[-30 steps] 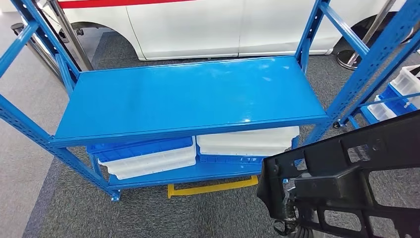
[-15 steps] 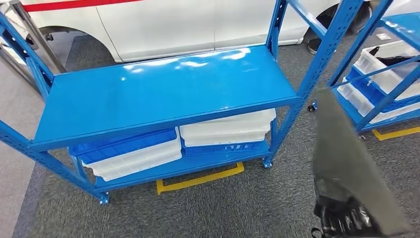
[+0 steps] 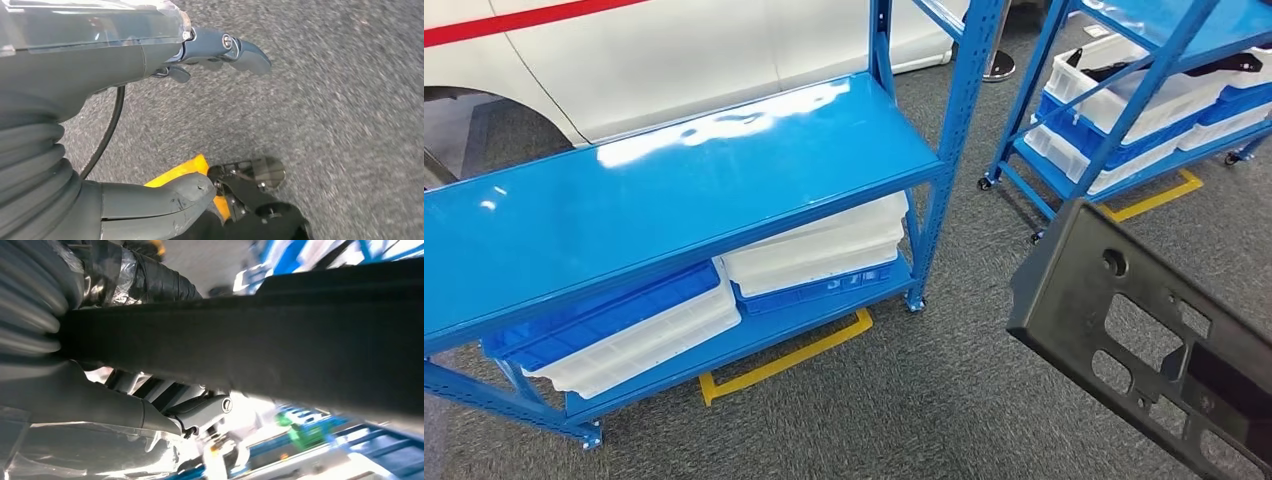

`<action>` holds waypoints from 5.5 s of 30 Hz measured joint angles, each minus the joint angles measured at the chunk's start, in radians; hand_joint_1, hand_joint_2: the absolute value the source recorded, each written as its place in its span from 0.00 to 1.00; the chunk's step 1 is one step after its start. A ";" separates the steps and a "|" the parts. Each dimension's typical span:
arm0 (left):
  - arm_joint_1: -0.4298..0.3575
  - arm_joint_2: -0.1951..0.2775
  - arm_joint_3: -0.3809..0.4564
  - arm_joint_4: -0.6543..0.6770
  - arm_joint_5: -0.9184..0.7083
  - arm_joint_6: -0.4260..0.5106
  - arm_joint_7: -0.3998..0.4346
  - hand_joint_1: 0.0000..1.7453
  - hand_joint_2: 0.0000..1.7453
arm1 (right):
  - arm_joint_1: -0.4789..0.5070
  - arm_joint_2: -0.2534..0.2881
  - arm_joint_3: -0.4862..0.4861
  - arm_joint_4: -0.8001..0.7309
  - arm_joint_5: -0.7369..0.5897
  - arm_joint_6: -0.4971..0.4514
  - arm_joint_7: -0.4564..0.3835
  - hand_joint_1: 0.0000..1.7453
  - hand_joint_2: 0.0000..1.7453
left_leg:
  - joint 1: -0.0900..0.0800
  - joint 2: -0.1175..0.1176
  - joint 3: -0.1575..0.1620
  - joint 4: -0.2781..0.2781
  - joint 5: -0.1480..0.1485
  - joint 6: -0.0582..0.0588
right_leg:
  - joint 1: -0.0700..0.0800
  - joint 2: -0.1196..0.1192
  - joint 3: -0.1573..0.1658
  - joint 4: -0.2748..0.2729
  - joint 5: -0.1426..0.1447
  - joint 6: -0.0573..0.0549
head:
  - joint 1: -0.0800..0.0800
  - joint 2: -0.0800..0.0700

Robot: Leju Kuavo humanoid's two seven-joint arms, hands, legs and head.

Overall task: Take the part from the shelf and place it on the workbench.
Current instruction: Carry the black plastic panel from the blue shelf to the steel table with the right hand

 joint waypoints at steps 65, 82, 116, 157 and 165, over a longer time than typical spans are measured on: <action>-0.009 0.000 0.052 0.000 -0.089 -0.033 -0.008 0.00 1.00 | -0.243 -0.166 -0.773 0.002 0.284 0.412 0.158 1.00 1.00 | 0.002 -0.092 -0.097 0.208 -0.112 -0.002 | -0.004 0.041 0.019 -0.030 0.000 -0.005 | 0.007 0.000; -0.007 0.012 0.054 0.000 -0.109 -0.044 -0.006 0.00 1.00 | -0.291 -0.340 -0.775 0.200 0.358 0.464 0.175 1.00 1.00 | -0.002 -0.057 -0.006 -0.061 0.050 0.055 | -0.009 0.027 -0.129 0.228 -0.104 0.053 | 0.009 0.000; -0.012 0.020 0.054 0.000 -0.148 -0.075 -0.007 0.00 1.00 | -0.435 -0.431 -0.773 0.303 0.426 0.552 -0.038 1.00 1.00 | -0.009 -0.008 -0.005 -0.033 0.020 0.047 | -0.016 -0.014 -0.036 0.049 -0.005 0.072 | 0.010 0.000; -0.026 0.026 0.051 0.000 -0.230 -0.142 -0.065 0.00 1.00 | -0.339 -0.671 -0.004 0.505 0.121 0.364 0.480 1.00 1.00 | -0.008 -0.092 -0.177 0.280 -0.108 0.016 | 0.002 0.012 0.026 -0.015 -0.029 0.001 | 0.007 0.000; -0.016 0.028 0.051 0.000 -0.231 -0.143 -0.064 0.00 1.00 | -0.346 -0.690 0.005 0.502 0.129 0.378 0.480 1.00 1.00 | -0.047 -0.110 -0.151 0.043 0.091 0.083 | 0.007 0.054 0.124 -0.035 -0.092 0.017 | 0.008 0.000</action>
